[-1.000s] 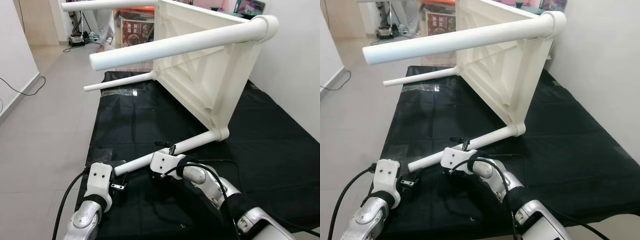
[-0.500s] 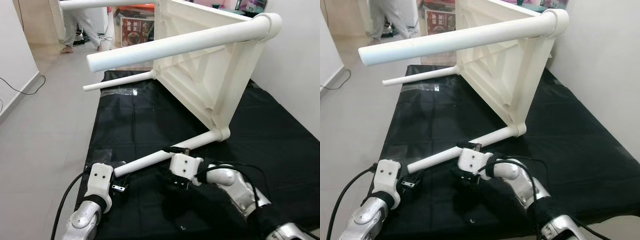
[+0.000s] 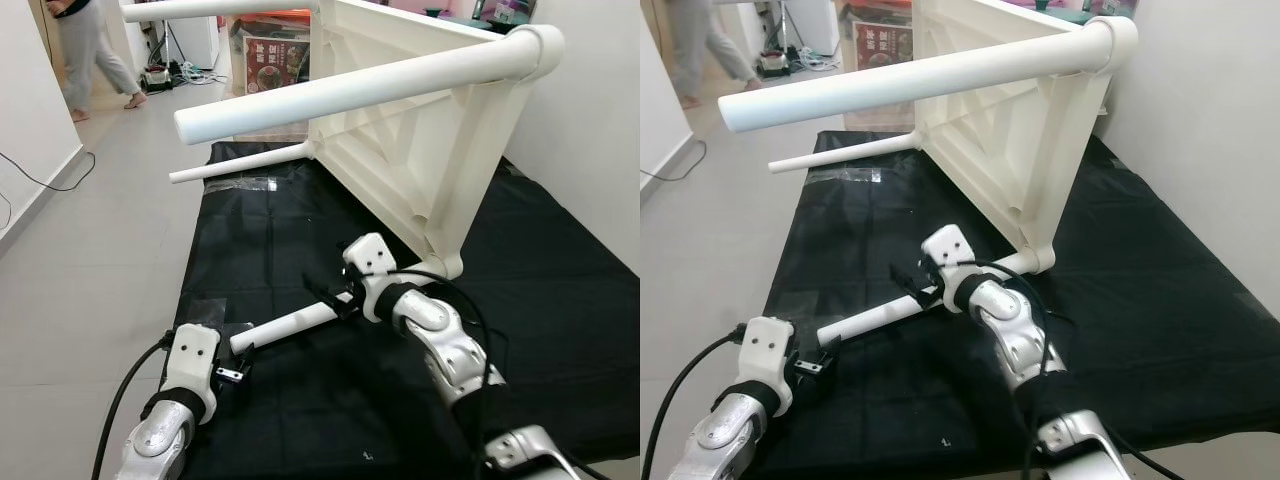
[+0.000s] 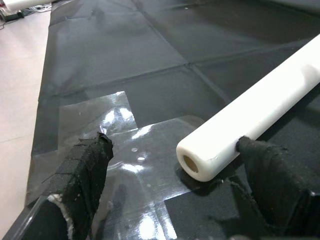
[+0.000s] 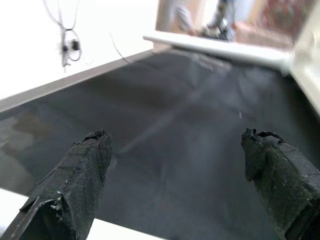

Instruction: Building children table

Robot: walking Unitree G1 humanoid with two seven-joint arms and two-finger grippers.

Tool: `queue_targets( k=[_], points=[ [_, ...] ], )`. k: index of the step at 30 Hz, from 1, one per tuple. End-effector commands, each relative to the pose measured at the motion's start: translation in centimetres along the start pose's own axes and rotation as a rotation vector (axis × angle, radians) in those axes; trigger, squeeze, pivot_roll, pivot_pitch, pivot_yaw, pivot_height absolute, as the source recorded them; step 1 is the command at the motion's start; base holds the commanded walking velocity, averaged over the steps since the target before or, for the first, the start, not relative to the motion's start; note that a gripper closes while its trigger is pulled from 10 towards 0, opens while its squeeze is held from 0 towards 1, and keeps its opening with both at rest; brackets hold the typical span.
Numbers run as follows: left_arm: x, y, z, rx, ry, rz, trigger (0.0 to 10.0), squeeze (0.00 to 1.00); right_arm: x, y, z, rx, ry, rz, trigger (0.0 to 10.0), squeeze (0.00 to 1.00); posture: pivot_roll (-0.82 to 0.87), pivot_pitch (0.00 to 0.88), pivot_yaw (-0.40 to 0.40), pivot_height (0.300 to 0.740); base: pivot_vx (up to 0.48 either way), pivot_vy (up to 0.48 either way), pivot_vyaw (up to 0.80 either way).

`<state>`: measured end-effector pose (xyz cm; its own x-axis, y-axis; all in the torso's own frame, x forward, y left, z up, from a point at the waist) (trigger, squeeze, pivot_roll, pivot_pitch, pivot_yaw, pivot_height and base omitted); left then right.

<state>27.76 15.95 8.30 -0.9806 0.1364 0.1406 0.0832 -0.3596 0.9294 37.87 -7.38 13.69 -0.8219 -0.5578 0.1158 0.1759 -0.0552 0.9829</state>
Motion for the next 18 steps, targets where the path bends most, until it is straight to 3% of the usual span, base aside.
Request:
queue_targets(
  k=[1,5,7,18],
  points=[
    [0.3,0.0,0.5,-0.044,0.019,0.004,10.0,0.0,0.0,-0.1,-1.1,-0.071,-0.064,0.007,10.0,0.0,0.04,0.0,-0.07,0.74,0.0,0.0,0.0],
    [0.4,0.1,0.7,-0.049,0.029,-0.001,10.0,0.0,-0.1,0.0,-1.5,-0.094,-0.096,0.003,10.0,0.0,0.05,0.0,-0.071,0.74,0.0,0.0,0.0],
    [0.5,0.4,1.2,-0.057,0.051,-0.006,10.0,0.0,-0.4,0.4,-2.5,-0.148,-0.177,-0.019,10.0,0.0,0.05,0.0,-0.07,0.74,0.0,0.0,0.0],
    [0.9,1.5,2.2,-0.119,0.101,-0.034,10.0,0.0,0.1,2.0,-5.6,-0.187,-0.385,-0.109,10.0,0.0,0.06,0.0,-0.072,0.74,0.0,0.0,0.0]
  ],
)
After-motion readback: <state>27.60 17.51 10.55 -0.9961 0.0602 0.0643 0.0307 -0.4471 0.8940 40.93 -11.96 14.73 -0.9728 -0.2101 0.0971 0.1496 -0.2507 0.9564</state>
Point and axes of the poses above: a point about 5 cm out from each wrist's last joint towards the gripper, its own x axis pointing back from the gripper into the wrist, its own y axis along the axis of the wrist's last joint, z = x × y, the point moved 4 cm from there along -x, pointing out of the wrist towards the gripper, and after that the axes turned 15 degrees about -x, right-handed, at the moved point
